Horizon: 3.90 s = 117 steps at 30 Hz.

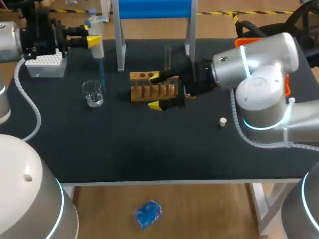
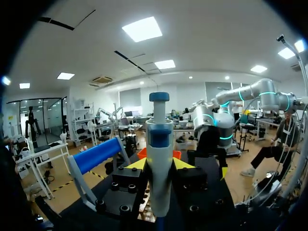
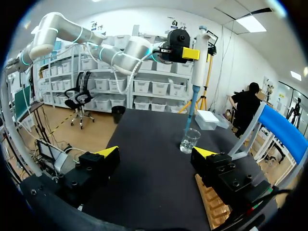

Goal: Invert the test tube, pick up the pipette, mount the tip to pipette, aspirate from beaker and dispense into the tube, eject the tip, return the pipette, and cap with the stopper.

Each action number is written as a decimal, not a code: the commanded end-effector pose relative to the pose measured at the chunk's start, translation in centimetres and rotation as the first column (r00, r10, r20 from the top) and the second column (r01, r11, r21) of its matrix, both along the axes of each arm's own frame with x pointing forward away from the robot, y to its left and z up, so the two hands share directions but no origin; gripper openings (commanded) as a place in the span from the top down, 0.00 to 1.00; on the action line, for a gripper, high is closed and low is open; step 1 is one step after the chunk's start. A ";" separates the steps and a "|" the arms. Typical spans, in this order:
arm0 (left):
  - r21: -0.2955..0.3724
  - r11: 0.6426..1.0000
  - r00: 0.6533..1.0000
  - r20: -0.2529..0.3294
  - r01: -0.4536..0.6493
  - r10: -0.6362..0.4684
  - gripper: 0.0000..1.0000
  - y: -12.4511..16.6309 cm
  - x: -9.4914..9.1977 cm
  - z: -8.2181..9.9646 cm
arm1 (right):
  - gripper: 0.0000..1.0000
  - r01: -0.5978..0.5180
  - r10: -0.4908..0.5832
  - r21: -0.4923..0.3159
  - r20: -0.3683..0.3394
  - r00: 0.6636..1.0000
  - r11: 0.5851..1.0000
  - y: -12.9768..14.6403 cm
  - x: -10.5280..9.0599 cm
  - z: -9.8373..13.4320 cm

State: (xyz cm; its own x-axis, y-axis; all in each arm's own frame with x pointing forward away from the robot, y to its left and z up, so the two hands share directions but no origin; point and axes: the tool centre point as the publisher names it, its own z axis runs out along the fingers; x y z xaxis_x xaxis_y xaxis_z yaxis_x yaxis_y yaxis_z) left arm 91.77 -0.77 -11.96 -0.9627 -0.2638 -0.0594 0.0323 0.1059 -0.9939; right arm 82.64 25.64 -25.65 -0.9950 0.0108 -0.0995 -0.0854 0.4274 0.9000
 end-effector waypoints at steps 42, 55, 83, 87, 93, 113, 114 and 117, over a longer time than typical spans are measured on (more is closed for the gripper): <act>0.019 1.000 1.000 -0.012 -0.017 0.017 1.00 3.8 4.7 -3.1 | 0.00 0.141 -0.135 -0.097 0.073 0.988 0.985 5.9 3.9 -4.5; 0.005 1.000 0.999 -0.017 -0.031 0.031 1.00 4.5 4.8 -3.6 | 0.00 0.178 -0.176 -0.130 0.029 0.984 0.975 9.1 5.9 -8.0; 0.005 0.999 0.999 -0.003 -0.040 0.040 1.00 4.8 4.9 -4.2 | 0.00 0.233 -0.235 -0.148 0.000 0.972 0.961 11.2 7.1 -10.7; 0.000 0.999 0.999 -0.005 -0.042 0.042 1.00 4.7 5.0 -4.5 | 0.00 0.233 -0.235 -0.148 0.000 0.972 0.961 11.2 7.1 -10.7; -0.003 0.999 0.999 -0.015 -0.048 0.048 1.00 4.8 4.9 -5.2 | 0.00 0.233 -0.235 -0.148 0.000 0.972 0.961 11.2 7.1 -10.7; -0.016 0.997 0.997 -0.030 -0.069 0.069 1.00 4.6 4.8 -7.5 | 0.00 0.233 -0.235 -0.148 0.000 0.972 0.961 11.2 7.1 -10.7; -0.024 0.997 0.997 -0.033 -0.070 0.069 1.00 4.6 4.8 -7.5 | 0.00 0.233 -0.235 -0.148 0.000 0.972 0.961 11.2 7.1 -10.7; -0.025 0.997 0.997 -0.032 -0.071 0.071 1.00 4.7 4.8 -7.9 | 0.00 0.233 -0.235 -0.148 0.000 0.972 0.961 11.2 7.1 -10.7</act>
